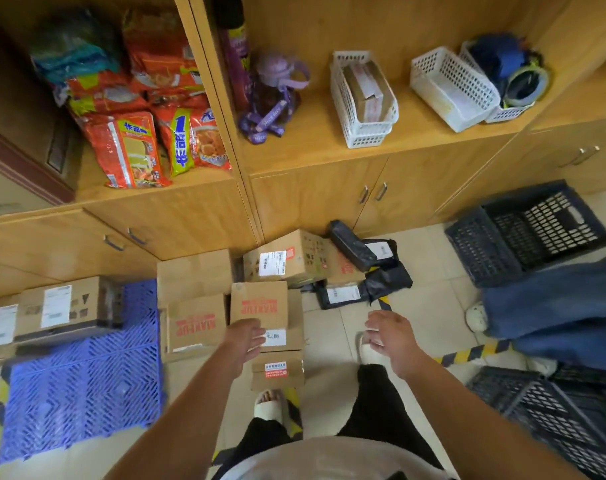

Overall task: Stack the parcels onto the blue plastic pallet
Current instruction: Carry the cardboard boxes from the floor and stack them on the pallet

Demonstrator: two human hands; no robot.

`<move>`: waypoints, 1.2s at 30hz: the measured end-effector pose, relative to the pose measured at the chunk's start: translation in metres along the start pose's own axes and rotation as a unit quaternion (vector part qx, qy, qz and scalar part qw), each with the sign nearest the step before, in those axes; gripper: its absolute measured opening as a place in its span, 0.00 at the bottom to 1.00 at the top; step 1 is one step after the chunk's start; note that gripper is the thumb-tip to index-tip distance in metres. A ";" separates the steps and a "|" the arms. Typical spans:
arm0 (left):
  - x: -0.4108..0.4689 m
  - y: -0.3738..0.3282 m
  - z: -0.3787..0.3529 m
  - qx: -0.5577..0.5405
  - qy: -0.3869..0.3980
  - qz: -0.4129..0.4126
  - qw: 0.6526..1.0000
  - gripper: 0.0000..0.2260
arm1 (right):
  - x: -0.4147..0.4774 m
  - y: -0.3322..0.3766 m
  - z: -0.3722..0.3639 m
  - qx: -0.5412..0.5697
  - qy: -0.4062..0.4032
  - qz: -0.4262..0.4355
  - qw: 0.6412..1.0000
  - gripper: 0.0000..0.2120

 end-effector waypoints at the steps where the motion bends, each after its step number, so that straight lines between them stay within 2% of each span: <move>1: 0.000 -0.002 -0.008 -0.002 -0.007 0.004 1.000 0.04 | 0.012 0.007 -0.001 -0.018 -0.003 0.009 1.000 0.04; 7: 0.009 -0.002 -0.066 -0.103 -0.040 0.066 0.992 0.08 | 0.091 0.056 -0.010 -0.137 0.069 0.030 0.988 0.05; 10: 0.017 0.000 -0.106 -0.077 -0.064 0.081 0.992 0.11 | 0.143 0.085 -0.011 -0.198 0.074 0.053 0.976 0.04; 13: 0.033 -0.003 -0.142 -0.038 -0.085 0.071 0.993 0.09 | 0.190 0.108 -0.020 -0.253 0.084 0.075 0.961 0.02; 15: 0.048 -0.007 -0.162 -0.031 -0.093 0.058 0.993 0.05 | 0.219 0.113 -0.036 -0.283 0.099 0.091 0.950 0.03; 18: 0.090 -0.008 -0.196 -0.004 -0.083 0.033 0.996 0.09 | 0.264 0.107 -0.066 -0.304 0.103 0.101 0.942 0.03; 20: 0.119 -0.012 -0.219 0.001 -0.092 0.024 0.995 0.08 | 0.294 0.099 -0.091 -0.317 0.107 0.106 0.936 0.11; 22: 0.151 -0.009 -0.247 -0.040 -0.086 0.045 0.994 0.11 | 0.323 0.089 -0.118 -0.340 0.117 0.117 0.926 0.16; 26: 0.220 0.015 -0.298 -0.174 -0.054 0.136 0.974 0.17 | 0.372 0.081 -0.183 -0.337 0.138 0.165 0.917 0.14; 28: 0.248 0.022 -0.322 -0.235 -0.030 0.157 0.959 0.15 | 0.394 0.082 -0.217 -0.342 0.143 0.187 0.910 0.22; 30: 0.276 0.025 -0.340 -0.302 -0.006 0.166 0.939 0.18 | 0.412 0.084 -0.252 -0.353 0.152 0.210 0.899 0.37; 32: 0.301 0.019 -0.354 -0.371 0.028 0.152 0.916 0.27 | 0.426 0.090 -0.286 -0.357 0.155 0.237 0.890 0.42; 34: 0.329 0.020 -0.364 -0.411 0.046 0.141 0.900 0.37 | 0.429 0.098 -0.320 -0.356 0.164 0.268 0.880 0.39; 36: 0.355 0.028 -0.369 -0.423 0.038 0.162 0.891 0.43 | 0.430 0.102 -0.351 -0.363 0.167 0.290 0.870 0.43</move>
Point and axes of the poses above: each hand's wrist, its own x-axis towards the middle knuckle, its own z-axis out of the back of the hand, y = z × x, the point moved 7 cm from there along x, towards the middle knuckle, and after that the axes turned 15 degrees about -y, right-handed, at the moved point
